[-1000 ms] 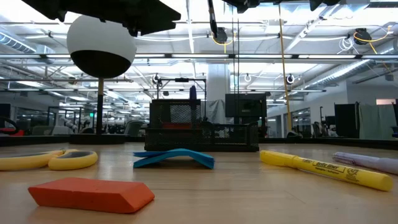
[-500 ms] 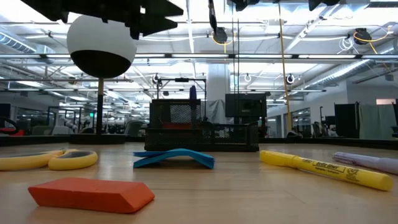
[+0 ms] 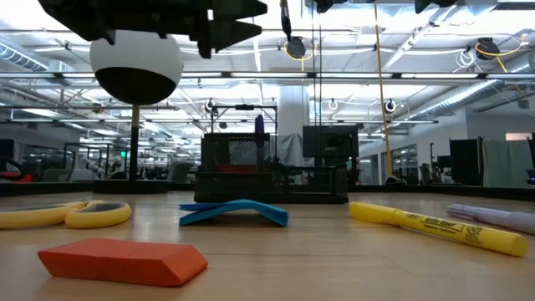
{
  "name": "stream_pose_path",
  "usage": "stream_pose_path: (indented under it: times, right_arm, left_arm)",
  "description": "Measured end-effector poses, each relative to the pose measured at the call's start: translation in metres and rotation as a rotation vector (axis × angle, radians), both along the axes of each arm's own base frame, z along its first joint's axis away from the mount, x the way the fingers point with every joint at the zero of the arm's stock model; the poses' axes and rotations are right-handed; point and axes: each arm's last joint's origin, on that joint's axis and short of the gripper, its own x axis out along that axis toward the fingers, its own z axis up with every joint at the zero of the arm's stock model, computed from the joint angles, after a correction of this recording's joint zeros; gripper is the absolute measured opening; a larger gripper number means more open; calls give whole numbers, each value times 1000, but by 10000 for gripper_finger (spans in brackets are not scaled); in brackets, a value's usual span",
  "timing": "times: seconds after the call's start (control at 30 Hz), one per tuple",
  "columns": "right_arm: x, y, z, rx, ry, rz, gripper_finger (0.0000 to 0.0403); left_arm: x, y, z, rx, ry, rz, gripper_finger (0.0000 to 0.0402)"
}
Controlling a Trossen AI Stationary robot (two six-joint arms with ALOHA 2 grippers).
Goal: Pick and place office supplies into organizer
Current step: Put the black pen into the desk organizer
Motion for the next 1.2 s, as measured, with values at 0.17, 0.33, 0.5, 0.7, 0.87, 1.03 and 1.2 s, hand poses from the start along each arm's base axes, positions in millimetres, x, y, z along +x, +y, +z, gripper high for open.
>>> stream_pose_path:
  times: [0.17,0.33,0.5,0.7,0.87,1.03,1.2]
  right_arm:
    - [0,0,0,4,-1,0,17]
    - [-2,0,-3,14,-36,4,17]
    - [-3,-1,-3,48,-72,50,17]
    - [-3,-1,-3,48,-79,69,16]
    - [-3,0,-2,46,-83,72,16]
    - [-3,0,-2,42,-89,76,15]
    - [1,2,-3,32,-120,144,15]
  left_arm:
    - [14,-1,1,11,8,-16,270]
    - [24,-1,1,4,12,-36,262]
    - [31,-2,2,8,7,-40,254]
    - [32,2,4,9,0,-29,238]
    - [32,3,4,8,2,-50,212]
    - [32,3,5,7,-11,-61,188]
    - [32,2,5,0,-11,-82,173]
